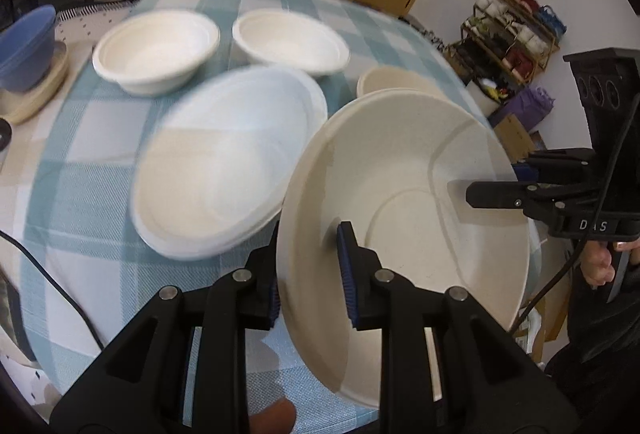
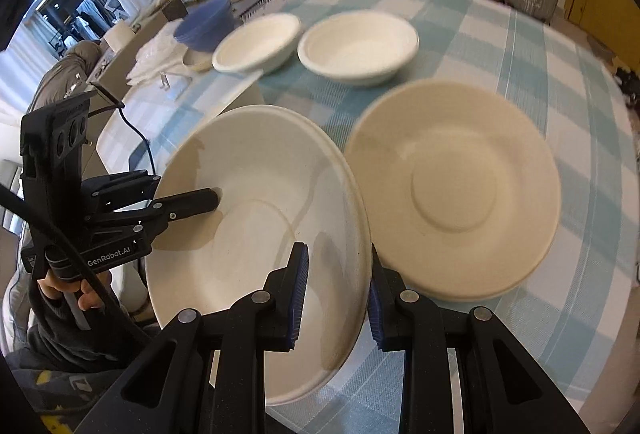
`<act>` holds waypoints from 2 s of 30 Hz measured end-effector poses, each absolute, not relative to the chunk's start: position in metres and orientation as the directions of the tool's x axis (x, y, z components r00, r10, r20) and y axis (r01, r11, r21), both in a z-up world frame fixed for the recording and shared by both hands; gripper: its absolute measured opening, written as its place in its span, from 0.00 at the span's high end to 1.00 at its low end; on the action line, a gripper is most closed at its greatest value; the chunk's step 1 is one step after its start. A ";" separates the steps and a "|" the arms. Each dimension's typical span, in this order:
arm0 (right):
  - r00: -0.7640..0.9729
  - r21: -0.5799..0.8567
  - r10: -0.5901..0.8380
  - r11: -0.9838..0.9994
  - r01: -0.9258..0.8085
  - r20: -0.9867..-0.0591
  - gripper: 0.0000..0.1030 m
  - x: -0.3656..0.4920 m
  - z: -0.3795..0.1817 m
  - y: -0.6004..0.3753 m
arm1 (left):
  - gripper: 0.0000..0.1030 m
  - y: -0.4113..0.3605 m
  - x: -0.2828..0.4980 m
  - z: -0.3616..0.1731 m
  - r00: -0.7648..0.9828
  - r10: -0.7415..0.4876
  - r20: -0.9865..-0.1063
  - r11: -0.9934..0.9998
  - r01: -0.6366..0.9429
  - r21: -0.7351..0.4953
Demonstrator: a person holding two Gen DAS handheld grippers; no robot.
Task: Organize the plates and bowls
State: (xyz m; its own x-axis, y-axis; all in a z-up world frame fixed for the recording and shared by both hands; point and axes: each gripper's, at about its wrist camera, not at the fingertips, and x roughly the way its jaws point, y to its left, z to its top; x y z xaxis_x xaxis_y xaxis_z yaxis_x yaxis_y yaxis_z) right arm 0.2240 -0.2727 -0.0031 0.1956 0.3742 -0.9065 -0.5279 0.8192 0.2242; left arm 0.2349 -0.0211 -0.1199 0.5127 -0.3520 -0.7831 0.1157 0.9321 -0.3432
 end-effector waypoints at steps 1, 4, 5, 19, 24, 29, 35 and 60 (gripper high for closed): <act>0.215 0.229 0.391 0.816 -0.531 -0.895 0.73 0.225 0.007 -0.274 | 0.80 -0.018 0.237 -0.113 0.526 -0.366 -0.768 0.925 0.118 -0.360; 0.249 0.239 0.423 0.808 -0.538 -0.871 0.73 0.229 0.029 -0.266 | 0.80 -0.008 0.241 -0.100 0.545 -0.393 -0.741 0.910 0.114 -0.399; 0.257 0.227 0.417 0.809 -0.543 -0.872 0.73 0.229 0.033 -0.263 | 0.80 -0.008 0.242 -0.097 0.555 -0.389 -0.735 0.911 0.114 -0.397; 0.296 0.220 0.399 0.842 -0.492 -0.868 0.73 0.231 0.044 -0.286 | 0.80 -0.037 0.254 -0.069 0.561 -0.352 -0.749 0.933 0.143 -0.331; 0.310 0.216 0.383 0.863 -0.457 -0.870 0.73 0.228 0.045 -0.308 | 0.80 -0.062 0.261 -0.065 0.556 -0.347 -0.755 0.937 0.173 -0.304; 0.326 0.212 0.365 0.882 -0.421 -0.872 0.73 0.228 0.047 -0.331 | 0.79 -0.089 0.272 -0.063 0.544 -0.353 -0.761 0.936 0.203 -0.288; 0.348 0.208 0.348 0.901 -0.381 -0.870 0.73 0.230 0.049 -0.354 | 0.79 -0.117 0.284 -0.061 0.530 -0.361 -0.768 0.932 0.233 -0.277; 0.371 0.244 0.348 0.923 -0.298 -0.861 0.73 0.277 0.032 -0.380 | 0.77 -0.139 0.356 -0.068 0.502 -0.342 -0.795 0.939 0.219 -0.266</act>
State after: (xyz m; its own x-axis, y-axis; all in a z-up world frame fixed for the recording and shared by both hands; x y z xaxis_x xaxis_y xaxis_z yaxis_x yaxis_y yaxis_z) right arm 0.2773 -0.3797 0.0317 0.3706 0.3475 -0.8613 -0.2982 0.9228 0.2440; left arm 0.3562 -0.1392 -0.0682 0.5015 -0.3422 -0.7946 0.2190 0.9387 -0.2660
